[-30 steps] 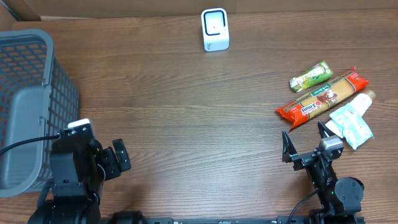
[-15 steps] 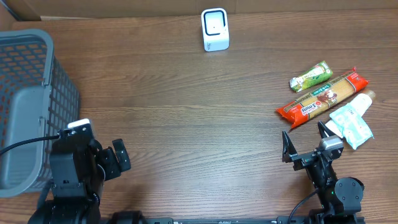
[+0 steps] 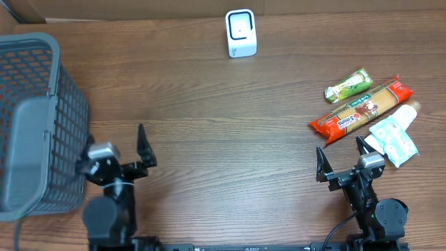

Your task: Scan the item barcode

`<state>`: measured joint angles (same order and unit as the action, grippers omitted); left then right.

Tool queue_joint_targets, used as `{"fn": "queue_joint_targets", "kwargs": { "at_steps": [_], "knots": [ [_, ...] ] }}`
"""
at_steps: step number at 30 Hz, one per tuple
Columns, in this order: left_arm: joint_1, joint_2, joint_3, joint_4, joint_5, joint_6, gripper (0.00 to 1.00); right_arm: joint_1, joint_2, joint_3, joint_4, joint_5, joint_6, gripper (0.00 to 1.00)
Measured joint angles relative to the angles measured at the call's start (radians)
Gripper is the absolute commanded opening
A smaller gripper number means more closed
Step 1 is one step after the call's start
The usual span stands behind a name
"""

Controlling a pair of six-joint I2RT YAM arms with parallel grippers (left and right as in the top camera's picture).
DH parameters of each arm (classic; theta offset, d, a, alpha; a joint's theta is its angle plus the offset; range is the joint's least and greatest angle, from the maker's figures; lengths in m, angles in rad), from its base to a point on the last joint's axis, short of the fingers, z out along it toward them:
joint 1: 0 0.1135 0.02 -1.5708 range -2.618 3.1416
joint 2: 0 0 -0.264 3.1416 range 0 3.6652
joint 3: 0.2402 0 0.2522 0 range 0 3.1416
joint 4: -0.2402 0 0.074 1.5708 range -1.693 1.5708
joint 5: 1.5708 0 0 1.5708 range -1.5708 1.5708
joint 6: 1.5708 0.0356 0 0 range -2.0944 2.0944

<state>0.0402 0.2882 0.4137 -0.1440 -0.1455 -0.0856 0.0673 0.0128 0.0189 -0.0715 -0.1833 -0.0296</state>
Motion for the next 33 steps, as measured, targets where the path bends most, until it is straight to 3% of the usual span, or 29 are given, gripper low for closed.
{"fn": "queue_joint_targets", "kwargs": {
  "at_steps": [5, 9, 14, 33],
  "knots": [
    [0.000, -0.194, -0.286, 0.163, 0.002, 0.038, 0.99, 0.000, 0.000, 0.000, 0.001, 0.000, 0.000, 1.00],
    [0.000, -0.266, -0.383, 0.166, -0.001, 0.040, 0.99, 0.000, 0.000, 0.000, 0.000, 0.000, 0.000, 1.00],
    [0.000, -0.271, -0.404, 0.079, 0.000, 0.041, 1.00, 0.000, 0.000, 0.000, 0.000, 0.000, 0.000, 1.00],
    [0.000, -0.272, -0.405, 0.080, 0.003, 0.041, 0.99, 0.000, 0.000, 0.000, 0.000, 0.000, 0.000, 1.00]
  ]
}}
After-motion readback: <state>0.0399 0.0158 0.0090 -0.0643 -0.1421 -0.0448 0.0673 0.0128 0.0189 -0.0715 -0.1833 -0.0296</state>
